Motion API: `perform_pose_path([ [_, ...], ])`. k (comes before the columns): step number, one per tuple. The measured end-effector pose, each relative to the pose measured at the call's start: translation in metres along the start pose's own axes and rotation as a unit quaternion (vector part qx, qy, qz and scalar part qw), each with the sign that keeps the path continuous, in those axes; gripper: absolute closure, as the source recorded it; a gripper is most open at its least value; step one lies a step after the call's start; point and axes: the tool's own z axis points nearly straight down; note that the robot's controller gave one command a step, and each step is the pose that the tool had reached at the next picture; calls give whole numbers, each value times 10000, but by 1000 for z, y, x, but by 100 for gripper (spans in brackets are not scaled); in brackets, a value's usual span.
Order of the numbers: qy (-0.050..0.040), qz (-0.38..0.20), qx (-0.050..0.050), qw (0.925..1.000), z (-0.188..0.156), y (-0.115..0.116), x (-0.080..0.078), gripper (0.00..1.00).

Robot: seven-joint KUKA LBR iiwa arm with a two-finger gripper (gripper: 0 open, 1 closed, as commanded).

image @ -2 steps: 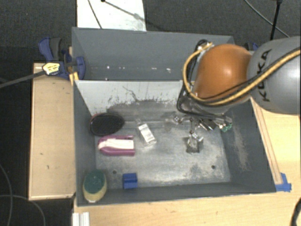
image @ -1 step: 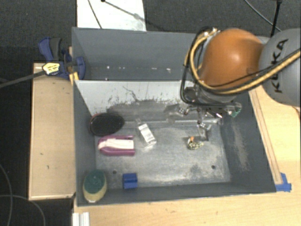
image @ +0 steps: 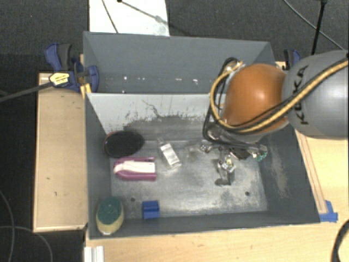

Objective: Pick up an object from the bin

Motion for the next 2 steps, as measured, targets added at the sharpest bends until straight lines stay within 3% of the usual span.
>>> perform_pose_path([
  [1,5,-197,19,9998,47,-64,44,0],
  [2,-13,-565,51,9984,50,-141,75,0],
])
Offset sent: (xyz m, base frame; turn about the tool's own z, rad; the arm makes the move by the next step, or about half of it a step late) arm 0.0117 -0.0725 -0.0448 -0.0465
